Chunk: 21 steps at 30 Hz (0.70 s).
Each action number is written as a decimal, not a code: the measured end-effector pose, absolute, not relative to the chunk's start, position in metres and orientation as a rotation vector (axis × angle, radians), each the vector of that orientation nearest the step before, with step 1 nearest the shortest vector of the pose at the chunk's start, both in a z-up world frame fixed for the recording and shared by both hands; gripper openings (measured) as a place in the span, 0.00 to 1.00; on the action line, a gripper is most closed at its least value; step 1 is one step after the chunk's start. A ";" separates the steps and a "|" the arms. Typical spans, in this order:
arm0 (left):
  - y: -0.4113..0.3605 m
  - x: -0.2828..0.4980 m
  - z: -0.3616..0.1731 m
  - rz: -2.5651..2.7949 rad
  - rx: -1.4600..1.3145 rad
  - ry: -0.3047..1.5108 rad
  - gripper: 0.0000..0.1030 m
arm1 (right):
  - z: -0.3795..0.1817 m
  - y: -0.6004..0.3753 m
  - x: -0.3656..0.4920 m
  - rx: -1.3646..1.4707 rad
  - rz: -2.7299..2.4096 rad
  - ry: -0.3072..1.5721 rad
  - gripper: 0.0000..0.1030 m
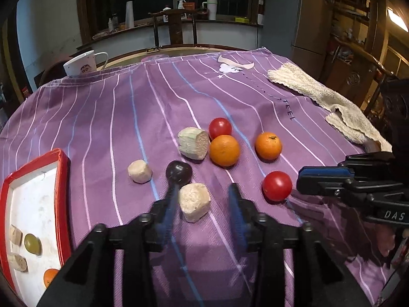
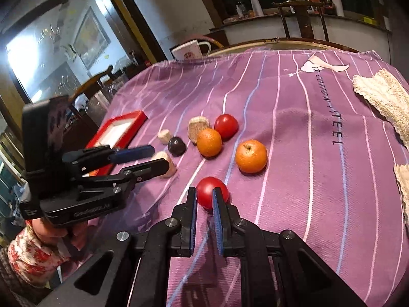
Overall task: Organize fruits
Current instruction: 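Grasp the red tomato with right tool while left tool grasps a round wooden block, then carry the round block and red tomato toward the tray with both tools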
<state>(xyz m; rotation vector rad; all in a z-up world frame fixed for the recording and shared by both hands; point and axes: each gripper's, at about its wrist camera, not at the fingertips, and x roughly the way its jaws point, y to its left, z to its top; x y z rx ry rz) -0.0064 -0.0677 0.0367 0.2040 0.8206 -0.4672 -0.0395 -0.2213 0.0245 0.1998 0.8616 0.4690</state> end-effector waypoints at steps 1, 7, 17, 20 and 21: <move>-0.068 -0.007 0.036 -0.457 0.211 0.815 0.48 | 0.023 -0.219 -0.039 0.193 0.473 0.874 0.14; -0.070 0.002 0.025 -0.417 0.224 0.831 0.58 | 0.024 -0.204 -0.039 0.103 0.461 0.866 0.16; -0.074 0.010 0.010 -0.448 0.188 0.873 0.57 | 0.035 -0.240 -0.042 0.437 0.581 0.774 1.00; -0.074 0.008 0.010 -0.454 0.187 0.872 0.47 | 0.037 -0.230 -0.040 0.287 0.453 0.814 1.00; -0.073 0.007 0.011 -0.463 0.180 0.871 0.40 | 0.035 -0.224 -0.038 0.250 0.425 0.850 1.00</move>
